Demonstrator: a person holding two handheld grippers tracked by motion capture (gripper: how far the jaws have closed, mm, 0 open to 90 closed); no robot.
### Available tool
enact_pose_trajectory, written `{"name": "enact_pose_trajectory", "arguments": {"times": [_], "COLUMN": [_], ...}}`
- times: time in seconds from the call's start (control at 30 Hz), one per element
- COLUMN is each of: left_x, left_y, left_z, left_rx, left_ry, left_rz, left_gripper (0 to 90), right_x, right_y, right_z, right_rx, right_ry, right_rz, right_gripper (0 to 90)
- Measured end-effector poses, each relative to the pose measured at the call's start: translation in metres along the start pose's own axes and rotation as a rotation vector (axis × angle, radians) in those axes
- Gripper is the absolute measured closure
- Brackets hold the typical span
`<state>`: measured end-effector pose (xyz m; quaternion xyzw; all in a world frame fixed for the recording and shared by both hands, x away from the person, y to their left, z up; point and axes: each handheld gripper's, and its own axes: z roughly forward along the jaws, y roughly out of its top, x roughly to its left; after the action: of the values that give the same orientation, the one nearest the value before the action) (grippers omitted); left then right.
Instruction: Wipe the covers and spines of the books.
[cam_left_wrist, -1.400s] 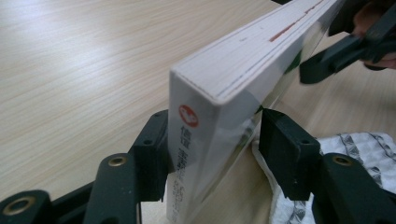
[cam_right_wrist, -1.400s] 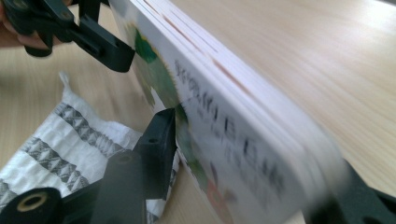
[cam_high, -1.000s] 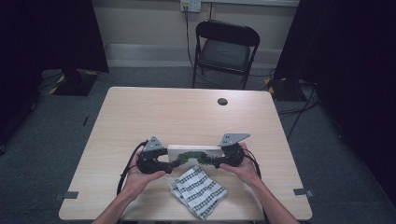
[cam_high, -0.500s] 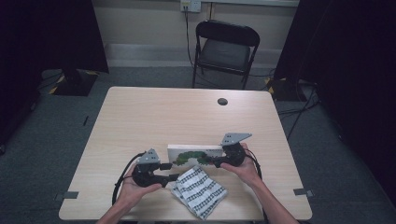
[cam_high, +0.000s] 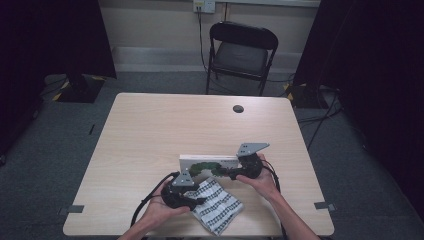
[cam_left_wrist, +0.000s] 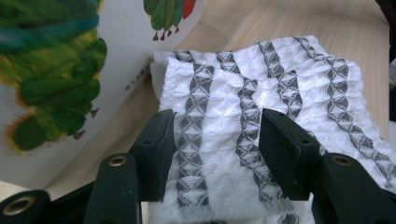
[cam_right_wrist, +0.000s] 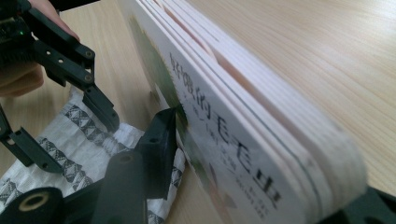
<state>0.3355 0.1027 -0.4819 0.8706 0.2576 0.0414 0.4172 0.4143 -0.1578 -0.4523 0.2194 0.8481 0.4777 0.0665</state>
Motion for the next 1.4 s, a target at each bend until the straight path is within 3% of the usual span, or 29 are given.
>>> {"name": "enact_pose_trajectory", "arguments": {"times": [0.13,0.23,0.37,0.47,0.77,1.23,1.4], "left_x": [-0.001,-0.001,-0.005,-0.006,-0.003,0.012,0.019], "left_y": [-0.001,-0.003,-0.004,-0.006,-0.012,-0.025,-0.031], "left_z": [0.001,0.003,0.007,0.008,0.007,-0.020,-0.029], "left_rx": [-0.003,0.020,0.031,0.037,0.000,0.060,0.057], "left_ry": [0.010,0.040,0.065,0.081,0.063,0.085,0.084], "left_rz": [0.019,0.041,0.049,0.089,0.087,0.054,0.038], "left_gripper": [44.6,50.6,49.1,49.1,49.1,50.0,50.0], "right_x": [0.000,0.000,0.000,0.000,0.000,0.000,0.001], "right_y": [0.000,0.000,0.000,0.000,0.000,0.000,0.000], "right_z": [0.000,0.001,0.001,0.001,0.002,0.003,0.003], "right_rx": [0.003,0.002,0.003,0.003,0.007,0.009,0.010], "right_ry": [-0.007,-0.007,-0.006,-0.002,-0.004,-0.006,-0.007], "right_rz": [0.002,0.002,0.003,0.004,0.003,0.005,0.008], "right_gripper": [49.1,49.0,48.8,48.2,47.6,47.6,47.1]}}
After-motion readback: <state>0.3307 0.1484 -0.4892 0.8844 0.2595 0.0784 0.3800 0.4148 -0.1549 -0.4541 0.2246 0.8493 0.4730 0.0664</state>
